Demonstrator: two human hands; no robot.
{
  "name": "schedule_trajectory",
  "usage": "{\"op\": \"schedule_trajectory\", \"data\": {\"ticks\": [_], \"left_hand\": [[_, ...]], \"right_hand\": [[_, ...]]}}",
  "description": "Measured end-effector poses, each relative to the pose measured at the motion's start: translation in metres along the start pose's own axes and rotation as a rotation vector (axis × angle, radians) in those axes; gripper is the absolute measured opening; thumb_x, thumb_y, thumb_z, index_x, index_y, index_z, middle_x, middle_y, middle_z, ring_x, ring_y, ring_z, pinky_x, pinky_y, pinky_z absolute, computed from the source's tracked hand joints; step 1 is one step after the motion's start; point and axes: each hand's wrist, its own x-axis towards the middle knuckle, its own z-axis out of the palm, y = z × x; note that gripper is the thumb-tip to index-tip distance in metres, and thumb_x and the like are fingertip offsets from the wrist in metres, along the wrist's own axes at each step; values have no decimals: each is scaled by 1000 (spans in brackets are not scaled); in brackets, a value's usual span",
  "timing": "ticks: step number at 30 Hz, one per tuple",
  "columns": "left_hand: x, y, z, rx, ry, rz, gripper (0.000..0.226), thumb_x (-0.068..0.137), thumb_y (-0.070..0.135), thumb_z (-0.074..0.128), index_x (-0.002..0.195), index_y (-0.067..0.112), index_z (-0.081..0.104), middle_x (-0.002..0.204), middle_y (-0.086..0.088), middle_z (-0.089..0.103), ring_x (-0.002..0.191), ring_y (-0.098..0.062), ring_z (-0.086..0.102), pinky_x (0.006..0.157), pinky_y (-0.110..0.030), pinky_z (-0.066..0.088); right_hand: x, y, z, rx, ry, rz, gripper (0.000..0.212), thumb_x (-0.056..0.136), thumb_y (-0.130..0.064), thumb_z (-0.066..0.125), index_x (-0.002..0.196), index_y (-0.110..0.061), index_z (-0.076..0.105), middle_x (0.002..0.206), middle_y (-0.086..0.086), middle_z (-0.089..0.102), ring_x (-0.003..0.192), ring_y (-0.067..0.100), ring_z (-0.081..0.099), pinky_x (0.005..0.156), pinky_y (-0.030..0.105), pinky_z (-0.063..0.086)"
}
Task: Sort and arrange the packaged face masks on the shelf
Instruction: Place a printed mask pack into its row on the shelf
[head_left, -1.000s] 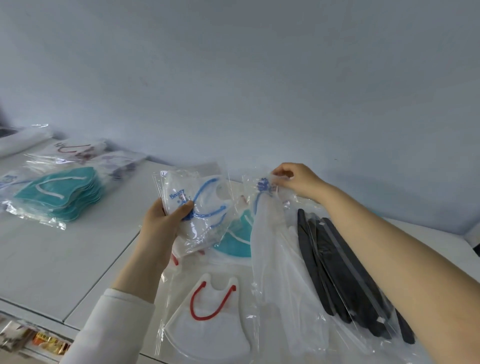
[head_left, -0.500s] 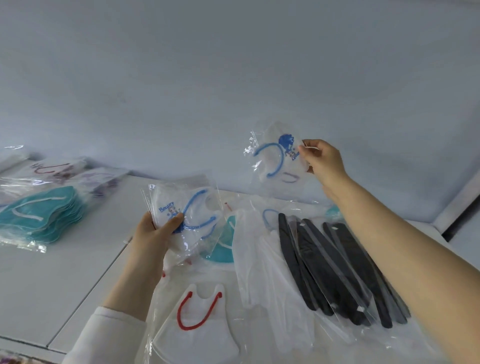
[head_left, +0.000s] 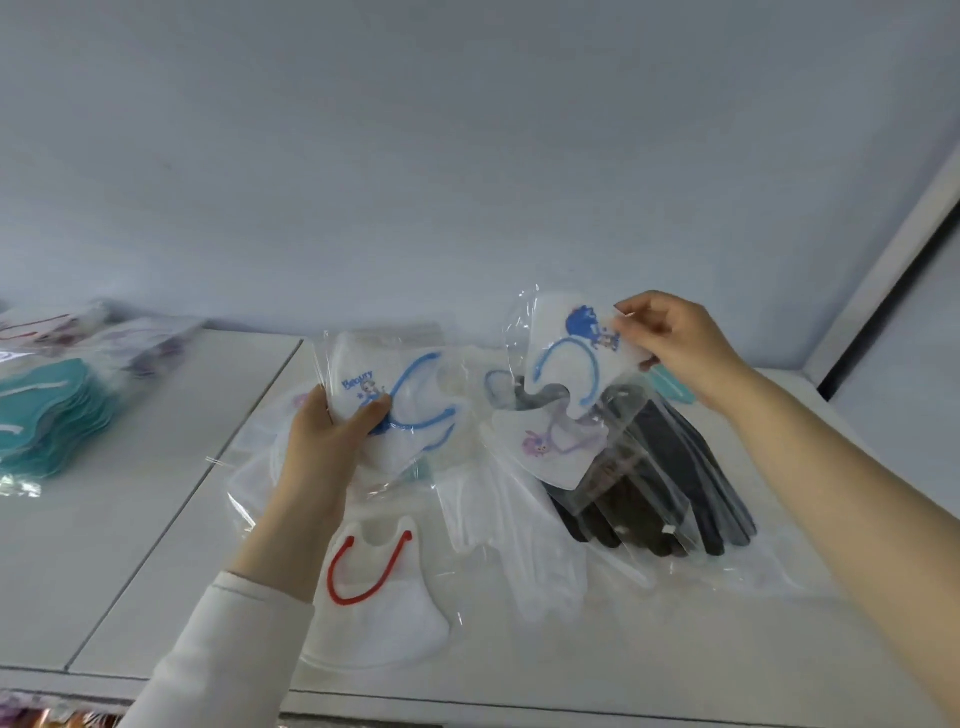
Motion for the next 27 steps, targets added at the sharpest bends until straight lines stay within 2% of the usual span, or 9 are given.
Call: {"op": "schedule_trajectory", "data": {"ticks": [3,6,10,15,18,20,23,25,27], "left_hand": [[-11,4,15,19,-97,5,18,85,12,66,101,7,58,85,-10,65,72,-23,61,61,-28,50],[-28,9,30,71,-239,73,15,84,12,68,95,11,58,81,-5,65,69,-16,61,56,-16,50],[-49,10,39,74,-397,124,27,84,17,69,106,10,57,98,-12,69,85,-19,66,73,-30,55],[-67,9,40,42,-501,124,44,72,33,76,108,18,55,98,-2,69,86,-9,68,75,-26,56],[-71,1,38,183,-486,171,49,69,29,78,111,22,55,103,0,68,94,-12,66,84,-33,55],[-76,-4,34,188,-436,204,41,71,24,78,106,23,56,98,4,69,91,-12,66,82,-36,55],[-84,-10,25,-48,-295,208,34,72,12,77,98,24,57,85,10,71,81,-6,67,69,-24,54],[-89,-13,19,-142,-234,211,34,69,17,72,99,24,56,86,11,71,81,-5,68,68,-21,53],[-94,-18,17,-72,-283,251,40,71,19,71,106,26,53,97,6,69,90,-7,67,73,-21,52]], "right_hand": [[-13,-18,-8,-50,-158,-47,12,81,-15,68,79,-26,63,69,-11,65,61,7,53,55,17,42],[-26,-33,0,-374,-292,-228,12,71,-29,76,79,-31,67,76,-12,61,66,2,52,63,10,38],[-40,-47,23,-679,-262,-605,26,70,-28,79,87,-20,61,79,-20,43,71,-8,45,59,8,33],[-54,-59,46,-619,-296,-825,37,68,-19,80,96,-10,57,92,-10,38,75,-9,43,67,1,34],[-62,-60,62,-445,-284,-820,47,72,-24,75,111,-19,49,95,-3,45,82,4,47,76,11,41],[-68,-51,65,-350,-133,-807,54,78,-36,69,123,-22,42,108,3,52,97,7,50,85,14,42],[-95,-34,60,-39,47,-526,71,79,-59,58,136,-26,33,135,-4,45,125,11,43,97,17,38],[-116,-21,68,210,-70,-287,74,72,-65,61,133,-35,32,136,-20,46,128,0,41,100,16,36],[-129,-10,84,279,-189,-176,59,72,-58,67,124,-42,41,130,-28,50,124,-6,45,102,23,36]]}}
